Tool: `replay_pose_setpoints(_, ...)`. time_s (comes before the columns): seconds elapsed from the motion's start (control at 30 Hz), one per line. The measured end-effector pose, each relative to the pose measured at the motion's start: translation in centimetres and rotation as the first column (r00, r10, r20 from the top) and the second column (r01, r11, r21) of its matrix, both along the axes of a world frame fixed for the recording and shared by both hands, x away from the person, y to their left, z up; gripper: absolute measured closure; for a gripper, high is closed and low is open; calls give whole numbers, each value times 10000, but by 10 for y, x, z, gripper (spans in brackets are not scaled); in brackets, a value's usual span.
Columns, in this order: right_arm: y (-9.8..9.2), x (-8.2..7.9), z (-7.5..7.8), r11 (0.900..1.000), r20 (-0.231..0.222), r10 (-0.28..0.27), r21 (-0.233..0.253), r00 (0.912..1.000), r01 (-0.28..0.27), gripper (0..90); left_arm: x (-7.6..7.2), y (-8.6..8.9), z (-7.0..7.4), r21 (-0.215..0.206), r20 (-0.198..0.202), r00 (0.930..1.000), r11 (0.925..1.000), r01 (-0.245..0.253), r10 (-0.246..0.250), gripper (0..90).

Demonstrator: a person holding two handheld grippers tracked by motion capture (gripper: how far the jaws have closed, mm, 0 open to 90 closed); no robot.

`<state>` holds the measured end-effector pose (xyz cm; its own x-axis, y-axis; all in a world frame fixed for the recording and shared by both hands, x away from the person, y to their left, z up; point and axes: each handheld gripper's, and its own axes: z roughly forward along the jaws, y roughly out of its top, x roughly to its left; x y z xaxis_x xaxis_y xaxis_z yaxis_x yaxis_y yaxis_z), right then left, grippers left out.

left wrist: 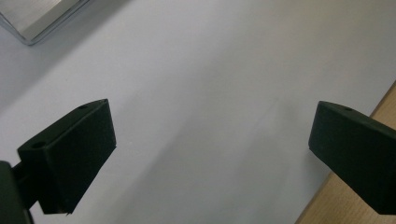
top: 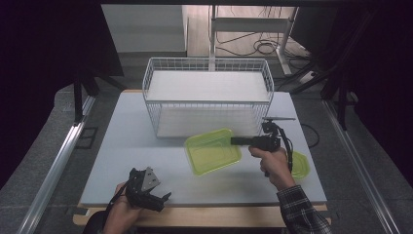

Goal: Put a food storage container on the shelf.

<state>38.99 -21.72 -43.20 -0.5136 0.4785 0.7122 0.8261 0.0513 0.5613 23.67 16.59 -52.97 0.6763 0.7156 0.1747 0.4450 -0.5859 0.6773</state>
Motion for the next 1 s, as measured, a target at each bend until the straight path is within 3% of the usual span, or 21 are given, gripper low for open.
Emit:
replay_pose_setpoints(0.67, 6, 21, 69, 9970, 1046, -705, 400, 9920, 667, 801, 0, -2, -1, 83, -4, 10000, 10000, 15, -15, 2)
replay_pose_setpoints(1.0, 14, 33, 92, 9942, 1347, -1019, 479, 9856, 963, 802, 0, 0, -1, 119, 22, 10000, 9999, 31, -31, 2)
